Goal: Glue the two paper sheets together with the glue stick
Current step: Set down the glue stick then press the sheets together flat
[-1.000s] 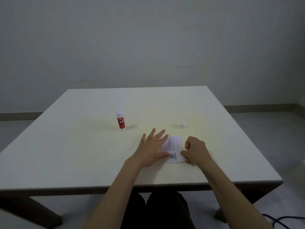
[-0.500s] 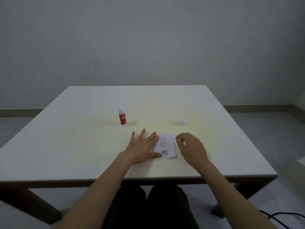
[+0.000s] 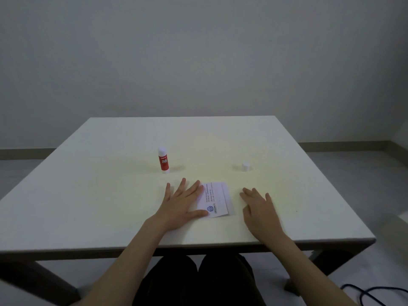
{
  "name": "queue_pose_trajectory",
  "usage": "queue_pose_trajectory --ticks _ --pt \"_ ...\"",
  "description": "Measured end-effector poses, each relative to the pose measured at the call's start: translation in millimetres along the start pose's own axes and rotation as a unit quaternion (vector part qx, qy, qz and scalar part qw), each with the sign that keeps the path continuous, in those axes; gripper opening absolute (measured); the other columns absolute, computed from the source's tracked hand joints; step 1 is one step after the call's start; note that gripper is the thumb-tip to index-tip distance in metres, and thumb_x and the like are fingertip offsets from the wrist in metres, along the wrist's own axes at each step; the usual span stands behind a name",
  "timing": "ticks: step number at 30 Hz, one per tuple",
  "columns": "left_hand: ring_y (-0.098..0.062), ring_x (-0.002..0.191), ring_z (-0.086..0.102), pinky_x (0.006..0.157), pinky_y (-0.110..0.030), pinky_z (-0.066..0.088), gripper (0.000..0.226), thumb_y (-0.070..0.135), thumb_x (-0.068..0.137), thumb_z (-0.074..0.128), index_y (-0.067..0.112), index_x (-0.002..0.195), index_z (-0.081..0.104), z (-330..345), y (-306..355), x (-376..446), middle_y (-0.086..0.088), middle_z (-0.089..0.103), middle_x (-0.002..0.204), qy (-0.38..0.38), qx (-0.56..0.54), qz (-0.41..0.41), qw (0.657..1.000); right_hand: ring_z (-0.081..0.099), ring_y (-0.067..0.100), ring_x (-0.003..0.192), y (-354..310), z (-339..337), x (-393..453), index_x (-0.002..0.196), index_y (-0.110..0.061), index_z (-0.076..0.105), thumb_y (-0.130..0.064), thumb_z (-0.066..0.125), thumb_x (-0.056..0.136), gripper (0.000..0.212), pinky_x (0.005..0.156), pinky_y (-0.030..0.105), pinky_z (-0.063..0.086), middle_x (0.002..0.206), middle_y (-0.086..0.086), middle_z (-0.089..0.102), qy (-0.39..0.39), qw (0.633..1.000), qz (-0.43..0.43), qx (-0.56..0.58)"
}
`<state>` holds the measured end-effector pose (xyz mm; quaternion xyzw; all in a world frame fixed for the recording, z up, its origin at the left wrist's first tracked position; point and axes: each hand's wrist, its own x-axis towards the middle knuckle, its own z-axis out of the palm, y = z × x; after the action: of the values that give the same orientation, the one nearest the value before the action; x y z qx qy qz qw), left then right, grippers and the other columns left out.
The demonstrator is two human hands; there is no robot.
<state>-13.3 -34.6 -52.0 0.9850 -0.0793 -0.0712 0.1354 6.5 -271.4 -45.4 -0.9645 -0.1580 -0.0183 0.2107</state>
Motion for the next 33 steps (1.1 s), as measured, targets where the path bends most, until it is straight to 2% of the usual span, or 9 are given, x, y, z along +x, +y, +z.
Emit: queue_pose_trajectory --ticks 5,12,20,26,28,31,33 --pt "-0.016 0.146 -0.020 0.115 -0.052 -0.018 0.080 0.068 0.085 0.031 0.033 0.150 -0.001 0 4 2 0.016 -0.008 0.159 -0.002 0.000 0.007 1.000 0.015 0.019 0.146 -2 9 -4 0.140 -0.019 0.037 -0.015 0.034 0.095 0.045 0.118 0.046 0.000 0.153 -0.008 0.031 0.022 0.996 -0.031 -0.079" --pt "-0.014 0.145 -0.021 0.114 -0.050 -0.019 0.077 0.065 0.087 0.032 0.033 0.149 -0.002 0 13 6 0.017 -0.008 0.159 0.006 -0.031 0.016 0.999 0.027 0.013 0.140 -1 7 0 0.127 -0.026 0.052 -0.031 0.053 0.091 0.037 0.117 0.040 0.003 0.142 -0.009 0.047 0.051 0.997 0.011 0.055" --pt "-0.014 0.146 -0.018 0.114 -0.050 -0.019 0.079 0.066 0.086 0.033 0.033 0.149 -0.002 2 13 7 0.015 -0.007 0.159 -0.003 -0.037 0.013 0.999 0.036 0.014 0.134 -3 12 2 0.109 -0.028 0.064 -0.042 0.065 0.080 0.032 0.113 0.041 0.004 0.134 -0.010 0.054 0.076 0.996 0.014 0.052" --pt "-0.013 0.147 -0.015 0.115 -0.050 -0.015 0.080 0.065 0.087 0.033 0.029 0.150 0.001 3 17 7 0.014 -0.006 0.160 0.009 -0.030 -0.001 0.999 0.035 0.012 0.135 -4 12 0 0.111 -0.028 0.065 -0.033 0.055 0.089 0.024 0.111 0.038 0.002 0.135 -0.011 0.055 0.084 0.995 0.019 0.048" --pt "-0.012 0.147 -0.015 0.116 -0.049 -0.015 0.080 0.065 0.087 0.034 0.029 0.150 0.001 4 17 7 0.014 -0.005 0.160 0.011 -0.037 -0.003 0.999 0.041 0.014 0.133 -5 11 -6 0.105 -0.026 0.068 -0.021 0.058 0.087 0.021 0.112 0.044 0.004 0.129 -0.009 0.061 0.094 0.995 0.012 0.042" --pt "-0.012 0.147 -0.014 0.116 -0.048 -0.015 0.079 0.064 0.087 0.033 0.029 0.150 0.001 5 17 7 0.013 -0.005 0.160 0.016 -0.036 -0.006 0.999 0.058 0.027 0.118 -10 13 -17 0.087 -0.020 0.074 -0.003 0.069 0.073 0.022 0.106 0.059 0.022 0.109 0.000 0.073 0.132 0.991 -0.025 0.026" --pt "-0.012 0.147 -0.014 0.116 -0.048 -0.015 0.079 0.065 0.087 0.034 0.029 0.150 0.002 6 17 7 0.014 -0.005 0.160 0.020 -0.036 -0.006 0.999 0.059 0.028 0.116 -13 15 -22 0.086 -0.021 0.074 0.001 0.069 0.070 0.028 0.104 0.061 0.024 0.108 -0.001 0.073 0.131 0.991 -0.034 0.013"
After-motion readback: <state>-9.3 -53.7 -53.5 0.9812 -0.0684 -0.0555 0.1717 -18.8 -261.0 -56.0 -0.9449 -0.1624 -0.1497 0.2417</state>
